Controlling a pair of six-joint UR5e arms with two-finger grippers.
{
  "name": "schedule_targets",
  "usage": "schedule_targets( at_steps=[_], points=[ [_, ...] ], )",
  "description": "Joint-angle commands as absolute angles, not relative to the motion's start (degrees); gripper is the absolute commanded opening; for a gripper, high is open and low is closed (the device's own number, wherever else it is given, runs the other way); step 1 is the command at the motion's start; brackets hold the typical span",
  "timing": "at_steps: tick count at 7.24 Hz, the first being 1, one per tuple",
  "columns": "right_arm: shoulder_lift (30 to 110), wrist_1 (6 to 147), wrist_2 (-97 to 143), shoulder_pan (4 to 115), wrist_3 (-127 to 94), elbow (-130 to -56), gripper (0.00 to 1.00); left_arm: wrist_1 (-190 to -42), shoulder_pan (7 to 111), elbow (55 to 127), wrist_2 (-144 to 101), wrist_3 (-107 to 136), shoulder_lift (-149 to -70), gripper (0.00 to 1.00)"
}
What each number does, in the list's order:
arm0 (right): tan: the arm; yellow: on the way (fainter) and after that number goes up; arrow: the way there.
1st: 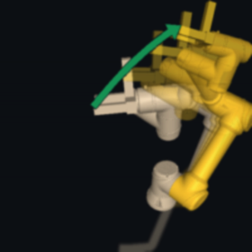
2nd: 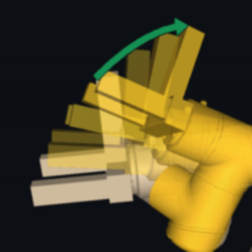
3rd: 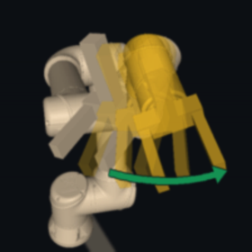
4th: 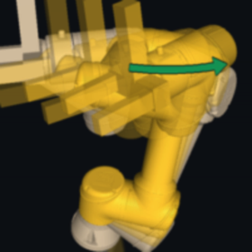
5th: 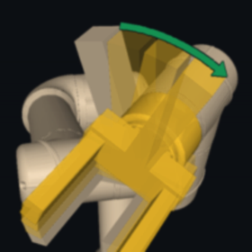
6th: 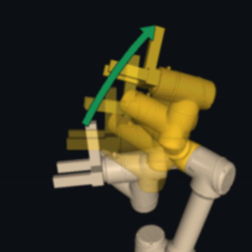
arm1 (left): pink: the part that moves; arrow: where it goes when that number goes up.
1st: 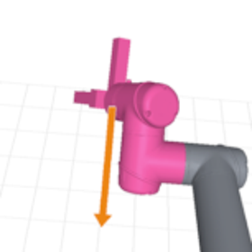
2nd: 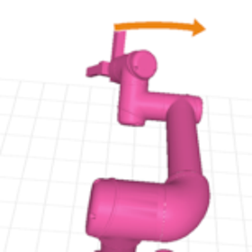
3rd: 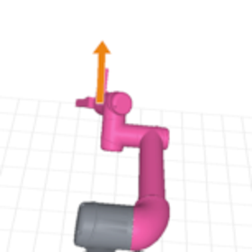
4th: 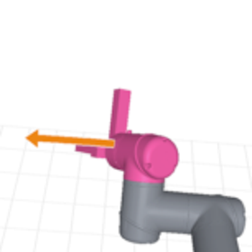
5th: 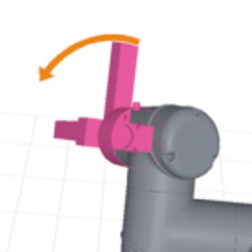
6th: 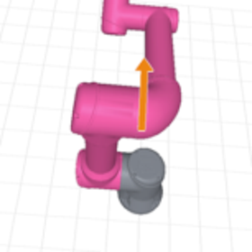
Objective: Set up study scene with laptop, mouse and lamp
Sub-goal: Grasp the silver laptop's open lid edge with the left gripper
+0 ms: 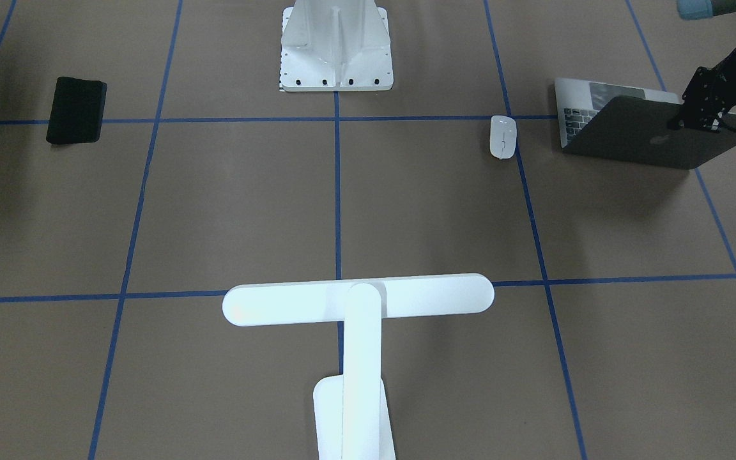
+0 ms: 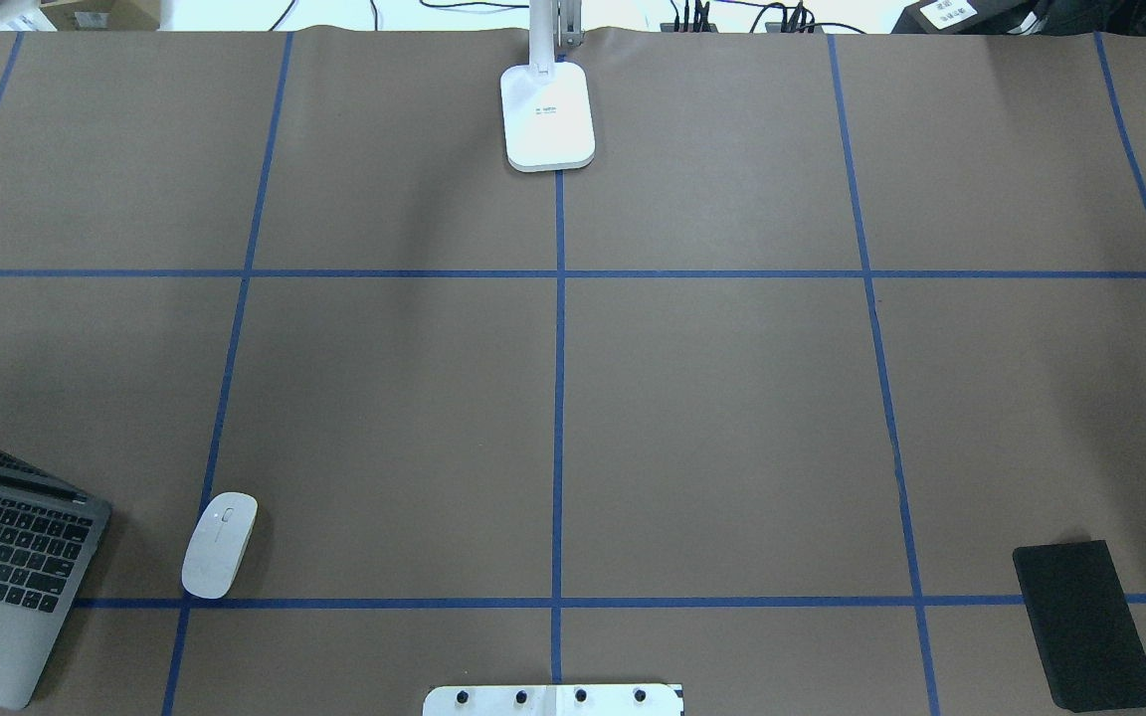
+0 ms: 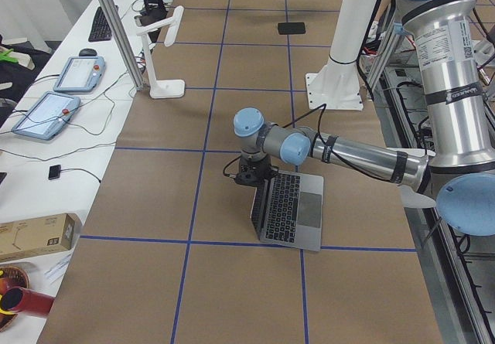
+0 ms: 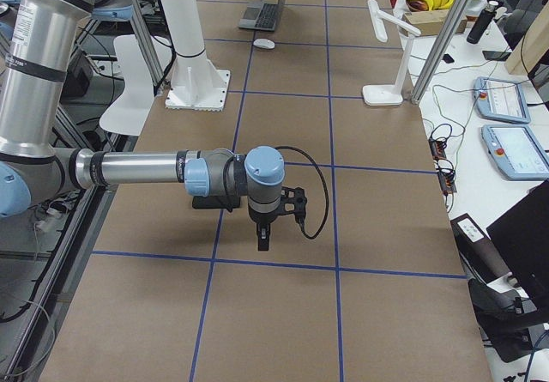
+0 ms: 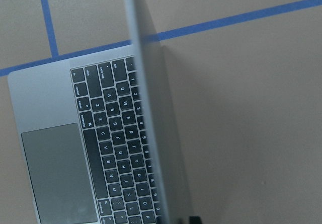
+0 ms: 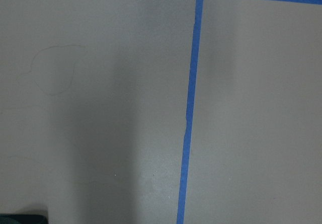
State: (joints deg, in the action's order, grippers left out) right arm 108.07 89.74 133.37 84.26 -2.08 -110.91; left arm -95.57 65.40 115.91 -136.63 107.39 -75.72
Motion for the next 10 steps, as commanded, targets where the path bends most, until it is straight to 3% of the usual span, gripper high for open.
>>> schedule_targets(
  at_steps=[1,3,5,8,10],
  points=[
    [108.37,89.74,133.33,84.29,-1.76,-110.92,1.0,-95.19,65.74,116.28,-140.87,106.88,-77.07,0.0],
    [108.63,89.74,133.33,84.2,-1.67,-110.74,1.0,-92.04,65.74,117.42,-141.24,106.7,-79.35,0.0],
    [108.63,89.91,133.33,84.2,-1.67,-110.74,1.0,-81.54,66.27,121.09,-142.56,106.7,-87.84,0.0],
    [108.63,90.18,132.72,84.2,-1.58,-110.48,1.0,-63.34,67.32,122.17,-140.46,107.4,-107.77,0.0],
    [109.07,90.09,132.89,84.2,-1.5,-110.3,1.0,-55.48,66.8,118.68,-135.73,108.8,-121.23,0.0]
  ],
)
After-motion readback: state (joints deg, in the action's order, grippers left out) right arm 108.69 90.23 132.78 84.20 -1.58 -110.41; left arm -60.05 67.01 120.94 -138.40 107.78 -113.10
